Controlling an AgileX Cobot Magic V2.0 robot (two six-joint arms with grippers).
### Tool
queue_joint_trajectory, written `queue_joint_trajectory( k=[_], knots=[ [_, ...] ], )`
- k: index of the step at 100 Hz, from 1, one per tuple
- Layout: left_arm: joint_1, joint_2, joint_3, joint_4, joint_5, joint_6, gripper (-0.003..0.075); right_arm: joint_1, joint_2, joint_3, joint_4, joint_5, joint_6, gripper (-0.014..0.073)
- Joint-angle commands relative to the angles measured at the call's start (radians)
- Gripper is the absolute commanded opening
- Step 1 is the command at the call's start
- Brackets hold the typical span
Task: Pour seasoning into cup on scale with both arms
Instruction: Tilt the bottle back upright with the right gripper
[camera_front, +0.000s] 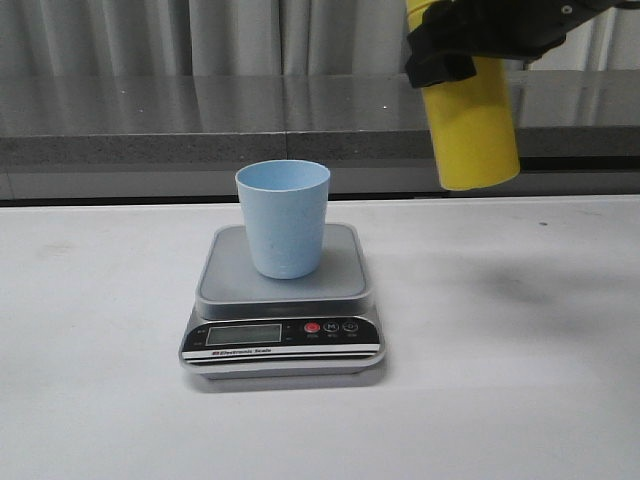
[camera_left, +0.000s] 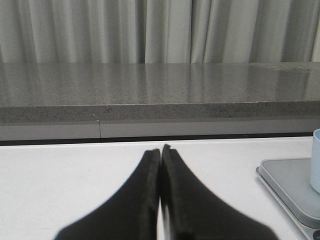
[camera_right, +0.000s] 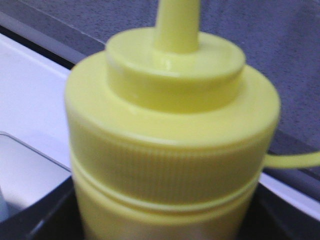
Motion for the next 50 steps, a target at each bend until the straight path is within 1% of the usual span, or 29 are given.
queue_joint_trajectory(
  k=[1, 6, 7, 14, 23, 29, 37, 50],
  knots=[
    [0.003, -0.029, 0.041, -0.005, -0.082, -0.005, -0.002, -0.007, -0.05, 0.023, 0.136, -0.174, -0.128, 0.03],
    [0.003, -0.029, 0.041, -0.005, -0.082, -0.005, -0.002, -0.007, -0.05, 0.061, 0.211, -0.238, -0.201, 0.03],
    [0.003, -0.029, 0.041, -0.005, -0.082, -0.005, -0.002, -0.007, -0.05, 0.078, 0.233, -0.257, -0.232, 0.03],
    [0.003, -0.029, 0.041, -0.005, -0.082, -0.005, -0.002, -0.007, -0.05, 0.134, 0.331, -0.352, -0.322, 0.03],
    [0.003, -0.029, 0.041, -0.005, -0.082, -0.005, -0.002, -0.007, -0.05, 0.222, 0.46, -0.509, -0.425, 0.03],
    [0.003, -0.029, 0.041, -0.005, -0.082, -0.005, -0.002, -0.007, -0.049, 0.276, 0.525, -0.613, -0.449, 0.03],
    [0.003, -0.029, 0.041, -0.005, -0.082, -0.005, -0.002, -0.007, -0.048, 0.342, 0.562, -0.707, -0.448, 0.03],
    [0.003, -0.029, 0.041, -0.005, -0.082, -0.005, -0.002, -0.007, -0.048, 0.398, 0.563, -0.74, -0.448, 0.03]
  ],
)
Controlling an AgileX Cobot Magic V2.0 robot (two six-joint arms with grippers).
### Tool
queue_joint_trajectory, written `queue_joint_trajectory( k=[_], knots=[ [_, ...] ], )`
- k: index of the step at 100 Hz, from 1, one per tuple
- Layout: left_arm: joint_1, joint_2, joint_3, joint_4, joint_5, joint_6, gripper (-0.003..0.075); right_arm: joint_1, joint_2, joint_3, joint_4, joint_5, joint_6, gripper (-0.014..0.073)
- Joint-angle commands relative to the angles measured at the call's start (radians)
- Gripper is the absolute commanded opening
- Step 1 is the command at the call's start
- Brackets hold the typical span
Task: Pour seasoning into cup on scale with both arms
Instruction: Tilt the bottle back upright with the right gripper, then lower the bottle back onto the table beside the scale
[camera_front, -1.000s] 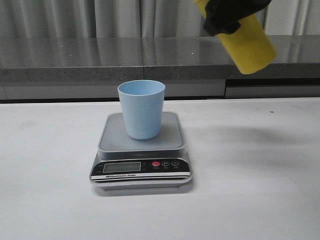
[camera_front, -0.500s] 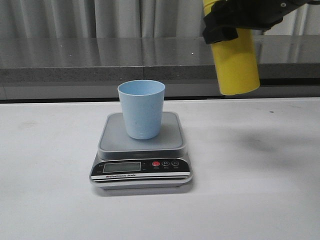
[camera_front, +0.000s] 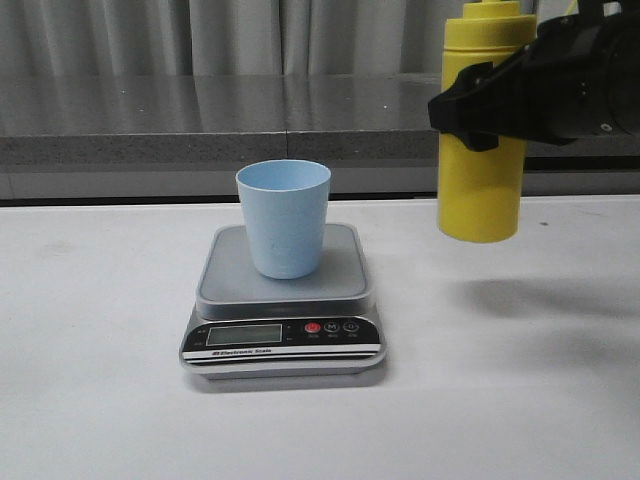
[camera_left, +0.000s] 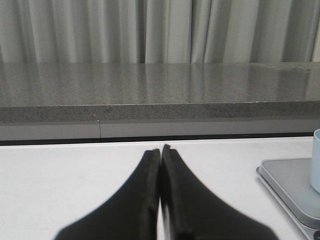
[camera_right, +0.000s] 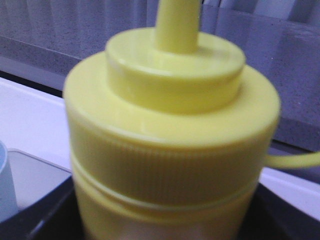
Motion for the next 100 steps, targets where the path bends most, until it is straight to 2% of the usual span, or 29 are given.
queue_joint_trajectory(
  k=[1, 11, 42, 100],
  knots=[
    [0.003, -0.029, 0.041, -0.005, -0.082, -0.005, -0.002, -0.005, -0.047, 0.007, 0.014, -0.129, -0.017, 0.03],
    [0.003, -0.029, 0.041, -0.005, -0.082, -0.005, -0.002, -0.005, -0.035, 0.013, 0.012, -0.139, -0.017, 0.03],
    [0.003, -0.029, 0.041, -0.005, -0.082, -0.005, -0.002, -0.005, 0.096, 0.013, 0.012, -0.301, -0.015, 0.03],
    [0.003, -0.029, 0.041, -0.005, -0.082, -0.005, -0.002, -0.005, 0.22, 0.013, 0.007, -0.36, -0.014, 0.03]
  ],
)
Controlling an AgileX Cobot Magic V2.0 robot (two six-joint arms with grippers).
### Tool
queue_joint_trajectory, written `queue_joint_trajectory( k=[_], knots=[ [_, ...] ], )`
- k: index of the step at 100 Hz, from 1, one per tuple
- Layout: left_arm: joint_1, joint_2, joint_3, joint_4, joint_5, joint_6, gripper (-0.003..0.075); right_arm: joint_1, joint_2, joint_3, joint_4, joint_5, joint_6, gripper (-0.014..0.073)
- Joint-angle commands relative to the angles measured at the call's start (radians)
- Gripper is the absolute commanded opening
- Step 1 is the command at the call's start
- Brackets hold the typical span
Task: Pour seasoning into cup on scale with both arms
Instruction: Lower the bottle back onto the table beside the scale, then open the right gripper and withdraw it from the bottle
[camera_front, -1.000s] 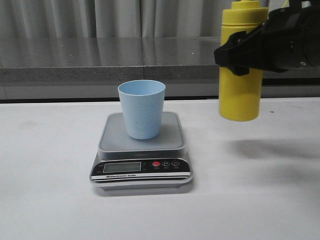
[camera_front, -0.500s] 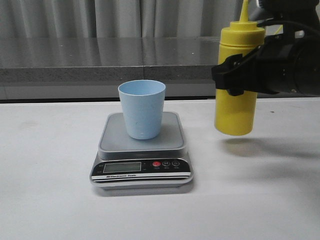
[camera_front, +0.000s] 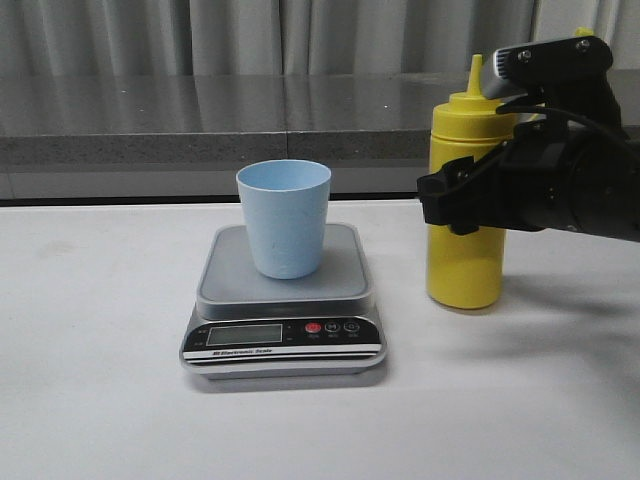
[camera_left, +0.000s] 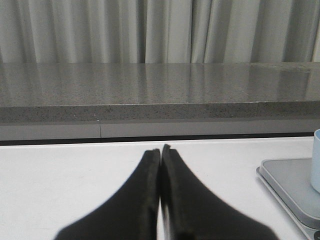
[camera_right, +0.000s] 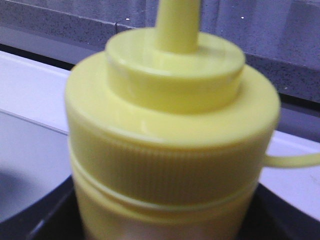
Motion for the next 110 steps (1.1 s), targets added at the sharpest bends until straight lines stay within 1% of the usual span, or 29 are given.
queue_joint_trajectory(
  k=[1, 15, 22, 27, 34, 46, 56, 85, 110],
  knots=[
    [0.003, -0.029, 0.041, -0.005, -0.082, -0.005, -0.002, -0.005, -0.028, -0.019, -0.003, -0.096, -0.01, 0.03],
    [0.003, -0.029, 0.041, -0.005, -0.082, -0.005, -0.002, -0.005, -0.014, -0.019, -0.005, -0.097, -0.01, 0.0304],
    [0.003, -0.029, 0.041, -0.005, -0.082, -0.005, -0.002, -0.005, -0.012, -0.019, -0.01, -0.099, -0.01, 0.0328],
    [0.003, -0.029, 0.041, -0.005, -0.082, -0.005, -0.002, -0.005, -0.012, -0.019, -0.01, -0.103, -0.01, 0.0362],
    [0.003, -0.029, 0.041, -0.005, -0.082, -0.005, -0.002, -0.005, -0.012, -0.018, -0.01, -0.108, -0.01, 0.0433],
    [0.003, -0.029, 0.041, -0.005, -0.082, -0.005, -0.002, -0.005, -0.012, -0.018, -0.01, -0.112, -0.01, 0.0577],
    [0.003, -0.029, 0.041, -0.005, -0.082, -0.005, -0.002, -0.005, -0.012, -0.018, -0.01, -0.112, -0.01, 0.0657],
    [0.003, -0.029, 0.041, -0.005, -0.082, -0.005, -0.002, -0.005, -0.043, -0.008, -0.009, -0.112, -0.01, 0.0655],
    [0.003, -0.029, 0.041, -0.005, -0.082, -0.005, -0.002, -0.005, -0.098, 0.062, 0.017, -0.128, -0.01, 0.0655]
  ],
)
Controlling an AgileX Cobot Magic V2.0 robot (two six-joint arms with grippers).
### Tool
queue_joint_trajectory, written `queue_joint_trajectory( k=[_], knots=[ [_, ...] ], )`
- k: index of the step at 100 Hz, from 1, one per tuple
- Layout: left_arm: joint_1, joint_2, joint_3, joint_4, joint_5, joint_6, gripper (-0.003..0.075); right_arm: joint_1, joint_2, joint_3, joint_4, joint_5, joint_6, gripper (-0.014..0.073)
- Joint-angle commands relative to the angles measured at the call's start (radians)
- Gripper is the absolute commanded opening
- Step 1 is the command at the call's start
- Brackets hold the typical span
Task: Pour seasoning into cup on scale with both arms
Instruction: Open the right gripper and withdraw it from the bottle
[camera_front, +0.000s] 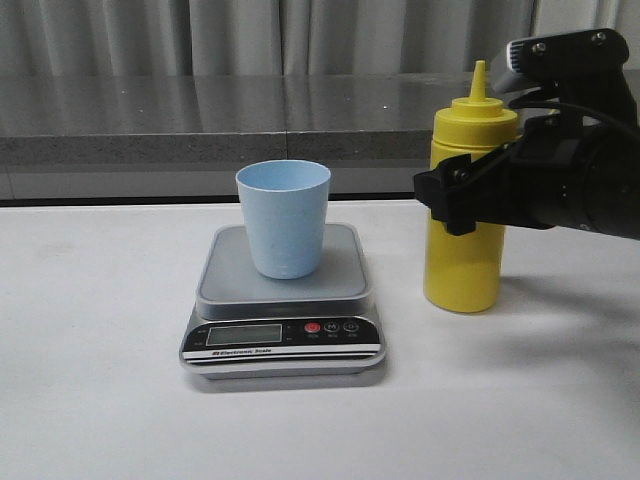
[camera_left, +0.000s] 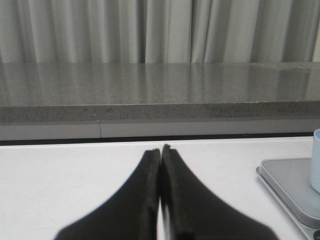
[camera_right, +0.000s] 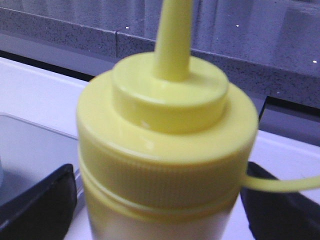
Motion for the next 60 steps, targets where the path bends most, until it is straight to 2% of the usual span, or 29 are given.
queue_joint_trajectory(
  k=[1, 39, 60],
  knots=[
    [0.003, -0.029, 0.041, -0.005, -0.082, -0.005, -0.002, -0.005, -0.064, 0.017, 0.011, -0.095, -0.01, 0.0655],
    [0.003, -0.029, 0.041, -0.005, -0.082, -0.005, -0.002, -0.005, -0.217, 0.183, 0.038, -0.13, -0.01, 0.0655],
    [0.003, -0.029, 0.041, -0.005, -0.082, -0.005, -0.002, -0.005, -0.387, 0.283, 0.11, -0.069, -0.01, 0.0655]
  ],
)
